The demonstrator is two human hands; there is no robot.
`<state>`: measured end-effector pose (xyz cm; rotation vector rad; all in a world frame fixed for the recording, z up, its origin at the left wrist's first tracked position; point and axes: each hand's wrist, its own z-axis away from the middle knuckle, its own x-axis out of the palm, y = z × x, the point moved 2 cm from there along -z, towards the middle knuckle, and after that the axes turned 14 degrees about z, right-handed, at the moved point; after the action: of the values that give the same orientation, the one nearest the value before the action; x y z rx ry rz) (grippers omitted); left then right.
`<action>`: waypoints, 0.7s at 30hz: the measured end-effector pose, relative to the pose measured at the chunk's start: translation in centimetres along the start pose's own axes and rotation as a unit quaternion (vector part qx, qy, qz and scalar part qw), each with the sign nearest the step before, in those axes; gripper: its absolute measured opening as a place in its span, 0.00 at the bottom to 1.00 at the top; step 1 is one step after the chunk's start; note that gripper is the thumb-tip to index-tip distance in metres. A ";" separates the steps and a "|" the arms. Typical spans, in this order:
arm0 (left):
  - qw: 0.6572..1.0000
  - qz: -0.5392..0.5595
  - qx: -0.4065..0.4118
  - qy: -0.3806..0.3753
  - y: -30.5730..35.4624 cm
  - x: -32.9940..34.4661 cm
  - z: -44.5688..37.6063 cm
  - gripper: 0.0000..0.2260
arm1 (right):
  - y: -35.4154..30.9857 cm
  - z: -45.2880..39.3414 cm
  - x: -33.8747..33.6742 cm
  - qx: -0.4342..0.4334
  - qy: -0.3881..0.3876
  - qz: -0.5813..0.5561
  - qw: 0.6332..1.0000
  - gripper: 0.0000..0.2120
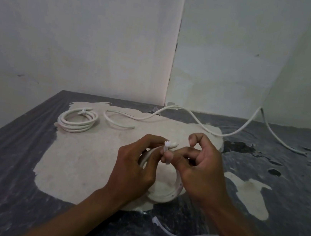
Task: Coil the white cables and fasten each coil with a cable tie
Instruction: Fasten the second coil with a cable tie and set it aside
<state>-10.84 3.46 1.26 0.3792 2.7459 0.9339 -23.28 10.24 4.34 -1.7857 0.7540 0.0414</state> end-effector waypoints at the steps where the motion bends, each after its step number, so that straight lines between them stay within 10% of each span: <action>1: 1.000 -0.002 0.001 -0.001 0.0 0.0 0.0 0.07 | 0.0 0.0 0.0 -0.002 -0.001 -0.005 1.000 0.15; 21: 1.000 -0.002 0.015 0.003 0.1 0.2 0.3 0.08 | -0.4 0.2 -0.2 0.032 0.007 -0.074 0.997 0.14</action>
<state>-10.91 3.69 1.08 0.3766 2.7683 0.8946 -23.16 10.55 4.73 -1.7763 0.6247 -0.0922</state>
